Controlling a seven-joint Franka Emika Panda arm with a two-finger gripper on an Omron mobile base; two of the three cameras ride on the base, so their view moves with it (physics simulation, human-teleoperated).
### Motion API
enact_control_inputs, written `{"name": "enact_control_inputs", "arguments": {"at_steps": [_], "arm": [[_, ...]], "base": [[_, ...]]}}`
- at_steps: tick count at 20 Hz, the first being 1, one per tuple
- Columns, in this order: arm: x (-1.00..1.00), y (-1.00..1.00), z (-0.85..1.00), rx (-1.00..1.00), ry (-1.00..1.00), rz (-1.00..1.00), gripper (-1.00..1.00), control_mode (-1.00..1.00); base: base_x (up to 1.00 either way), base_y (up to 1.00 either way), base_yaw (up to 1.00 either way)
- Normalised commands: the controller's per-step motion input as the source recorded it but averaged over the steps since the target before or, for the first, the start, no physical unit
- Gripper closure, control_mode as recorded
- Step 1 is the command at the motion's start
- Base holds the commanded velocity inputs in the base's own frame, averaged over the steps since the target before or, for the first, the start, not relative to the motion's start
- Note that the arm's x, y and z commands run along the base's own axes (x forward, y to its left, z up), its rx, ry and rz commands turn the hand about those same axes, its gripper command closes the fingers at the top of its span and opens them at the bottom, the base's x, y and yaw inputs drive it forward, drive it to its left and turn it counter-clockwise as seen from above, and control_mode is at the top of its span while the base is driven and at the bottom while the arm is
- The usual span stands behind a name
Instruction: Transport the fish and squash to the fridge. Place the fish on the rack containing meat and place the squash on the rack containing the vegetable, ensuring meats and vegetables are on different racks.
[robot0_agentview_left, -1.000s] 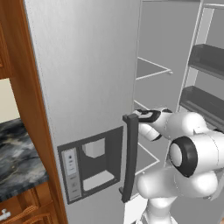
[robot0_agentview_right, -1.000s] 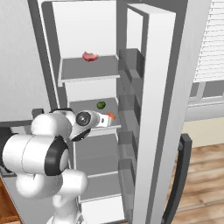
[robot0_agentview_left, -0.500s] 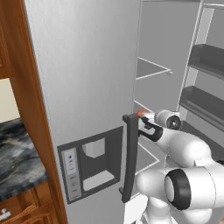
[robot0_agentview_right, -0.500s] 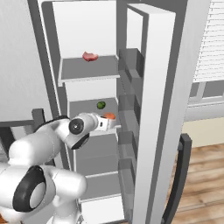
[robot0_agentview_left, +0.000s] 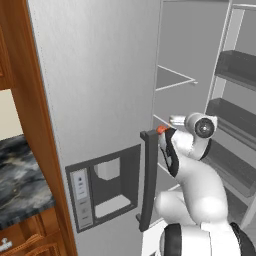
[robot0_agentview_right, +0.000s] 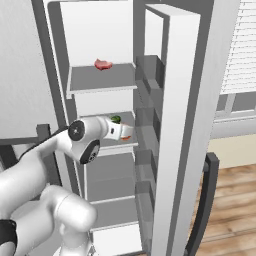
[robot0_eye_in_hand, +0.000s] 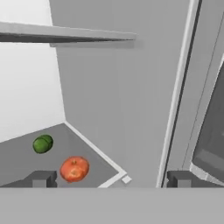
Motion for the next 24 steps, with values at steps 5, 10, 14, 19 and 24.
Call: {"name": "enact_control_inputs", "arguments": {"at_steps": [5, 10, 14, 19, 24], "arm": [[-0.51, 0.09, 0.92, 0.04, 0.05, -0.07, -1.0, -1.0], [-0.98, 0.12, 0.46, 0.1, 0.01, -0.01, -1.0, -1.0], [-1.0, 0.28, 0.34, 0.1, 0.0, 0.0, -1.0, -1.0], [-0.84, 0.31, 0.46, 0.06, 0.02, 0.0, -1.0, -1.0], [-0.23, 0.21, 0.48, 0.08, 0.15, 0.08, -1.0, -1.0]], "base": [[0.0, 0.0, 0.0], [0.0, 0.0, 0.0], [0.0, 0.0, 0.0], [0.0, 0.0, 0.0], [0.0, 0.0, 0.0]]}}
